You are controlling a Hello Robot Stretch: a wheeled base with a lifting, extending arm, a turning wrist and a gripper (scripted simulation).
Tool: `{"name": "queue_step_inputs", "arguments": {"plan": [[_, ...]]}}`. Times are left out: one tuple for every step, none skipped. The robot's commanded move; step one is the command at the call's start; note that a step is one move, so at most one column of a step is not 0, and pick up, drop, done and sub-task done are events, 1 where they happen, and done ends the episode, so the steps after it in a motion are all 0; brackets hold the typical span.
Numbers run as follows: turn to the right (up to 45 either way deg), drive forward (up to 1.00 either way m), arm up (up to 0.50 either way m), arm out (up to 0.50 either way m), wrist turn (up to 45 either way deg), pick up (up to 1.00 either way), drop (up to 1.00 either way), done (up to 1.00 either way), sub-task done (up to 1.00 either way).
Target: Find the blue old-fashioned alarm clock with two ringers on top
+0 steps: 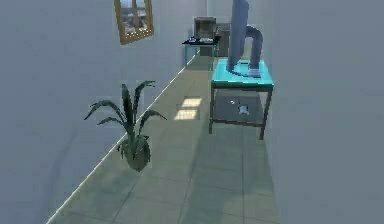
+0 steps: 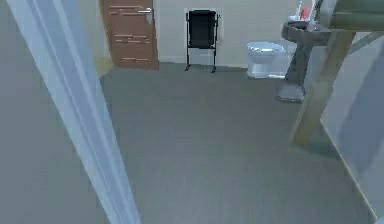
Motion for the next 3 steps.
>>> {"name": "queue_step_inputs", "arguments": {"plan": [[0.0, 1.00, 0.00, 0.00, 0.0, 0.00, 0.00, 0.00, 0.00], [6.0, 0.00, 0.00, 0.00, 0.0, 0.00, 0.00, 0.00, 0.00], [0.0, 0.75, 0.00, 0.00, 0.0, 0.00, 0.00, 0.00, 0.00]]}}
